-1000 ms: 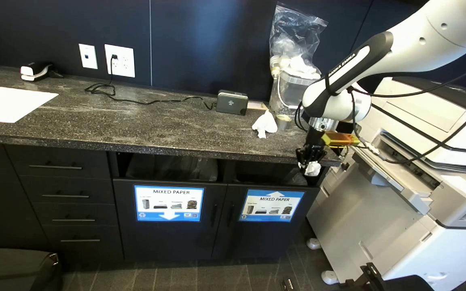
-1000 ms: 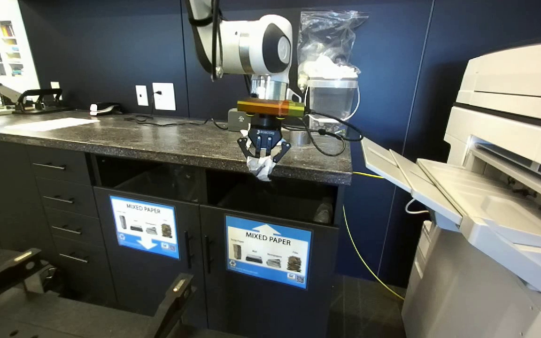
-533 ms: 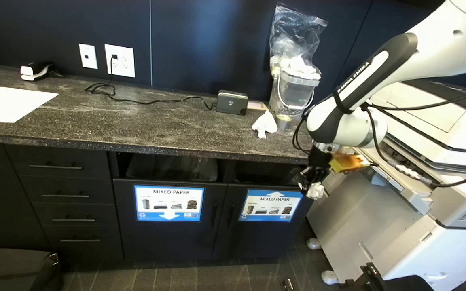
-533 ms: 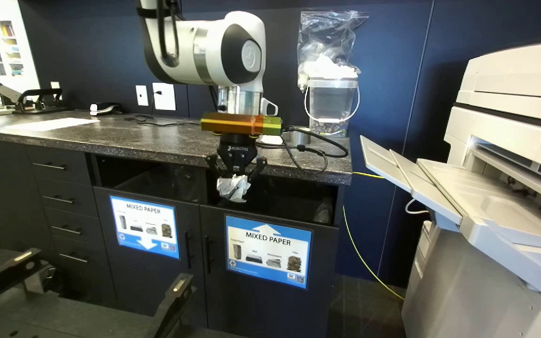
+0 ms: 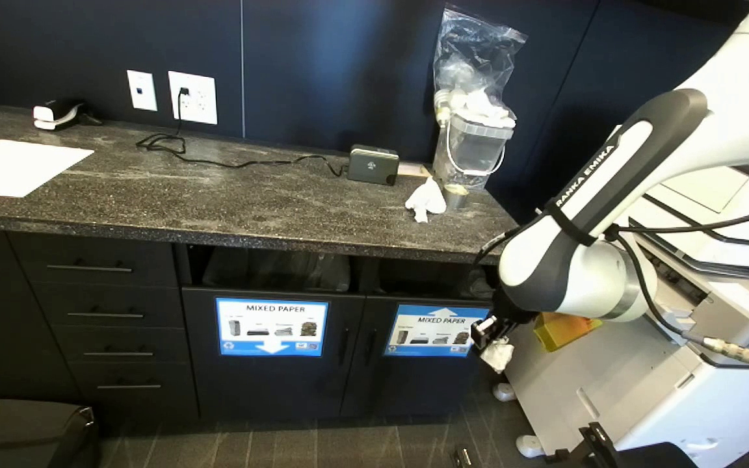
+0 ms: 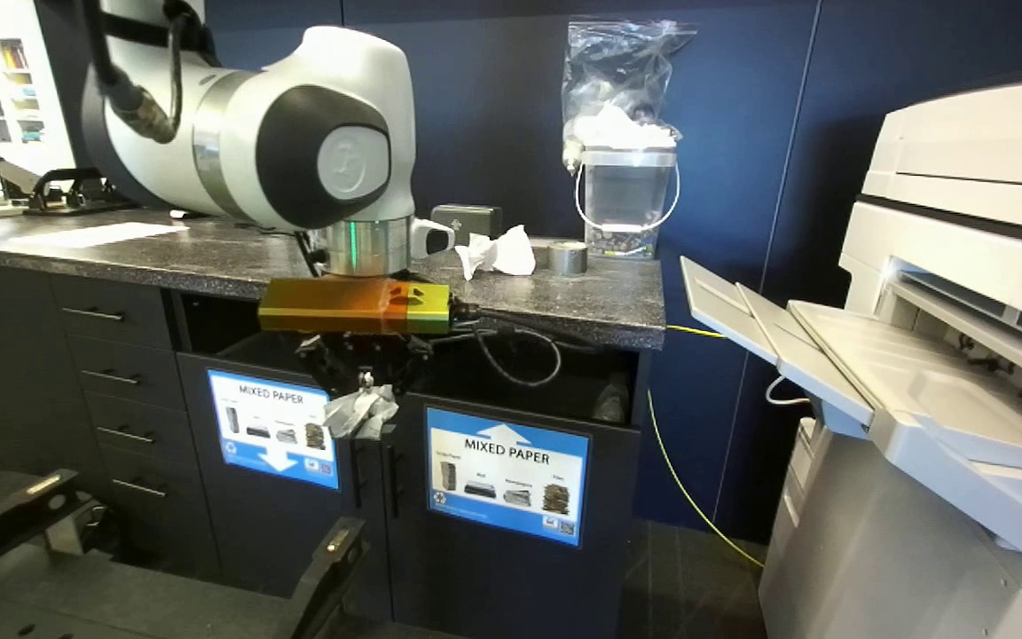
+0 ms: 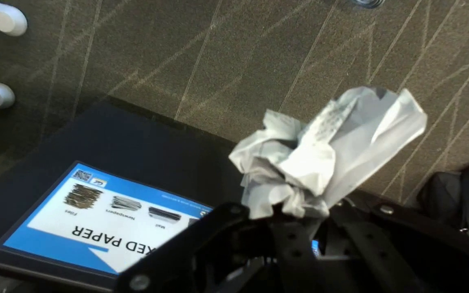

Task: Put the tissues into the rubbish bin.

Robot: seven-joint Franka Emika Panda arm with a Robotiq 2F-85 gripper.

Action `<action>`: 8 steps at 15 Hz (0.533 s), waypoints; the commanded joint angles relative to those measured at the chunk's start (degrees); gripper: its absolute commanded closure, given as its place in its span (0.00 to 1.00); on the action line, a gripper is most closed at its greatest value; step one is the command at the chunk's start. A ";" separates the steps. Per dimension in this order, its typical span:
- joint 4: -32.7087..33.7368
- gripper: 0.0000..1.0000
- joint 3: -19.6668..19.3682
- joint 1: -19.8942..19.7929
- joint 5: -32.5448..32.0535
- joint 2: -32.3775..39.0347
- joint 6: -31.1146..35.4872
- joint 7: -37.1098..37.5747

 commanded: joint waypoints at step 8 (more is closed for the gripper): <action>-0.52 0.86 -2.86 -0.21 -18.22 9.36 22.92 8.06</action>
